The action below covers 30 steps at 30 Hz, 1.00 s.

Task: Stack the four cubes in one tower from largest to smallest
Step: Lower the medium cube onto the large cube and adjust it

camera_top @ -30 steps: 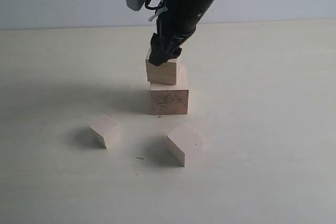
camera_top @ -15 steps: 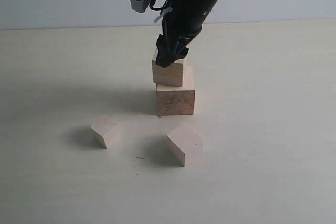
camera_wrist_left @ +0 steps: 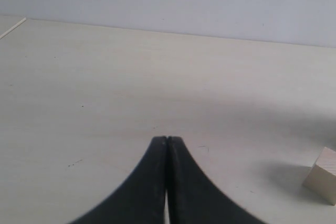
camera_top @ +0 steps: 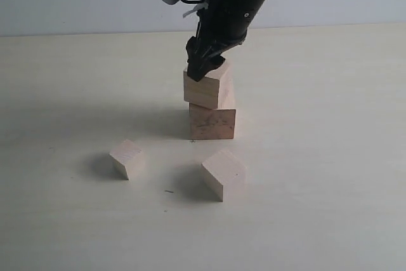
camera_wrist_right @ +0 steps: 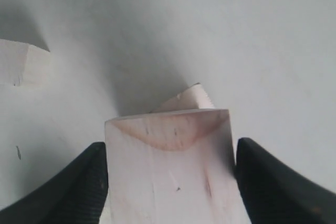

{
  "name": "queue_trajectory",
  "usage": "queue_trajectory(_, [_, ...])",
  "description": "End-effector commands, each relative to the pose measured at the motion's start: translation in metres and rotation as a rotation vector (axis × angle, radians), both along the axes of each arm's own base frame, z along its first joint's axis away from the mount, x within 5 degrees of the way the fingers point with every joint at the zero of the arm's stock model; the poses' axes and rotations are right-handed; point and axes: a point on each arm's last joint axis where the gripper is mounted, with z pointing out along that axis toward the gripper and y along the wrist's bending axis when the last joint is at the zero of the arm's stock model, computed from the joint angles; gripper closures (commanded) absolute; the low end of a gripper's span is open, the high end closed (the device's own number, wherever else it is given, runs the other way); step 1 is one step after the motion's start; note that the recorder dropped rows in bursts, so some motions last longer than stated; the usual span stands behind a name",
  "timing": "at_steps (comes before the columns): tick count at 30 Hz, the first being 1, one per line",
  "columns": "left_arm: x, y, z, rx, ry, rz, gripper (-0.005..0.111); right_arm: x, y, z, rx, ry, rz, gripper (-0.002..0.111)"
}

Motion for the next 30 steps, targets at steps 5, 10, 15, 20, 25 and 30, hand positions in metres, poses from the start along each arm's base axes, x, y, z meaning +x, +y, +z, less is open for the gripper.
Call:
queue_trajectory(5, [0.0, 0.0, 0.001, -0.006, -0.007, -0.006, 0.107, -0.005, -0.003, 0.001, -0.003, 0.093, -0.135, 0.054])
queue_trajectory(10, [0.0, 0.0, 0.001, -0.006, -0.007, -0.006, 0.107, -0.001, -0.002, 0.012, 0.032, 0.103, -0.249, 0.054])
queue_trajectory(15, [0.0, 0.0, 0.001, -0.006, -0.007, -0.006, 0.107, 0.004, -0.001, 0.017, 0.103, 0.113, -0.457, 0.054])
queue_trajectory(20, [0.0, 0.0, 0.001, -0.006, -0.007, -0.006, 0.107, 0.007, -0.003, 0.017, 0.121, 0.12, -0.572, 0.054])
queue_trajectory(25, [0.0, 0.0, 0.001, -0.006, -0.007, -0.006, 0.107, 0.008, -0.003, 0.017, 0.143, 0.136, -0.648, 0.054])
queue_trajectory(30, [0.0, 0.0, 0.001, -0.006, -0.007, -0.006, 0.107, 0.01, -0.008, 0.016, 0.1, 0.097, -0.693, 0.054])
